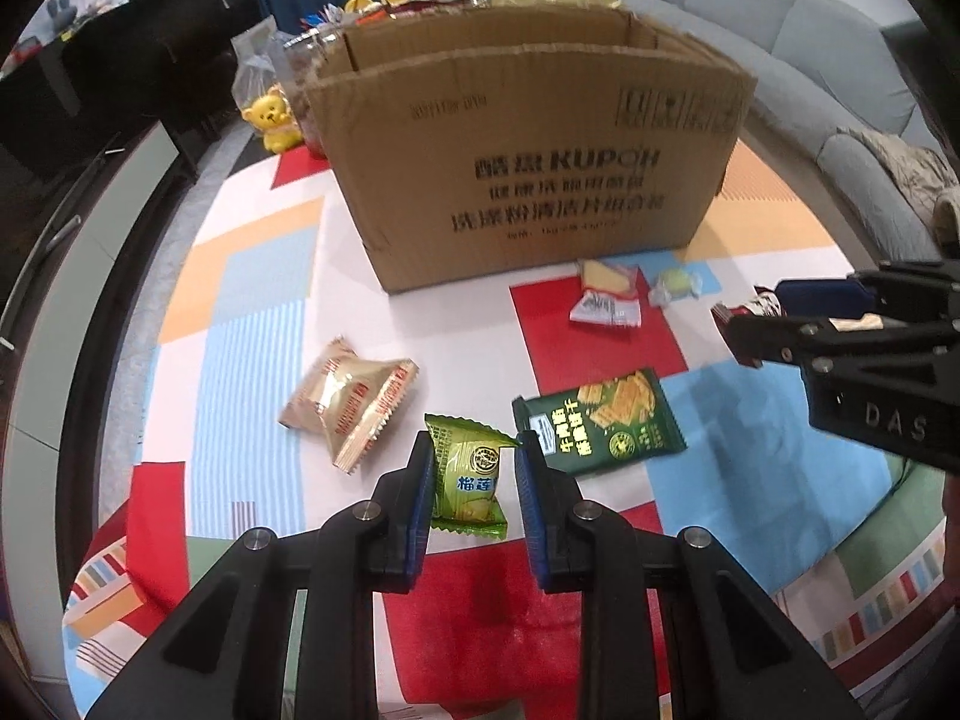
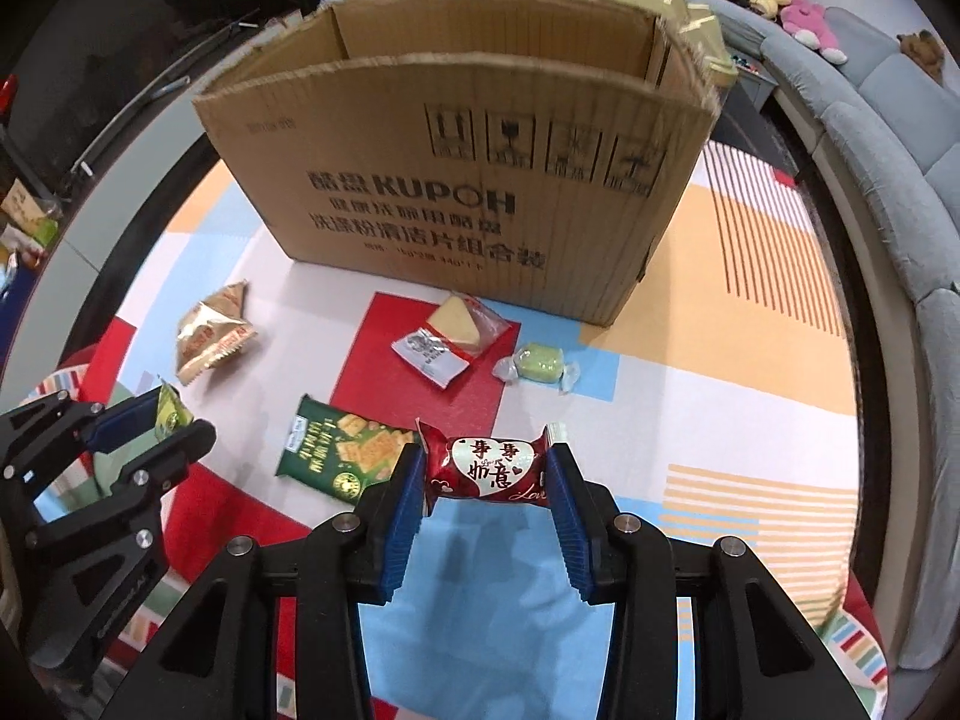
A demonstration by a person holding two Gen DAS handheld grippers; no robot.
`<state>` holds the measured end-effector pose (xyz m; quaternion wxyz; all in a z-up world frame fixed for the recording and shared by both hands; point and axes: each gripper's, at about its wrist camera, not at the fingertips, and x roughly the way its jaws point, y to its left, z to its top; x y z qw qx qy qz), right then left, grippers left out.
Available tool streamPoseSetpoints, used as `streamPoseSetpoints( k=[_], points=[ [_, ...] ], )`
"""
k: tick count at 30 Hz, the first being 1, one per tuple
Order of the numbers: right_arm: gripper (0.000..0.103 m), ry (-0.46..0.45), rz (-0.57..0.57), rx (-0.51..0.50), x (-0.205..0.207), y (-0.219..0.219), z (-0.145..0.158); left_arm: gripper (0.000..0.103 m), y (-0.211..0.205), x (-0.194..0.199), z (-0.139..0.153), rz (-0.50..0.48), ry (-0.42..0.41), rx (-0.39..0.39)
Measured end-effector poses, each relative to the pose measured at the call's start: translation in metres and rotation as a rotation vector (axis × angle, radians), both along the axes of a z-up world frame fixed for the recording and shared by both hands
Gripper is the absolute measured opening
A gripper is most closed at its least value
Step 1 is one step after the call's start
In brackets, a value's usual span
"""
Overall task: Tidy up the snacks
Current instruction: 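Lift and carry the green candy and red-white wafer over the box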
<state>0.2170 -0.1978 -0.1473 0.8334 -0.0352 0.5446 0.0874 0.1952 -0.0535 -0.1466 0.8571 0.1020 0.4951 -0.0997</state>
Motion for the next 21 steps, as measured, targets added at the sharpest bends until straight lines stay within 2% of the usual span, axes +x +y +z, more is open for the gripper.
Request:
streamPoseSetpoints(
  k=[21],
  points=[
    [0.042, -0.191, -0.036, 0.039, -0.002, 0.011, 0.082, 0.027, 0.008, 0.025, 0.084, 0.084, -0.152, -0.037]
  ],
)
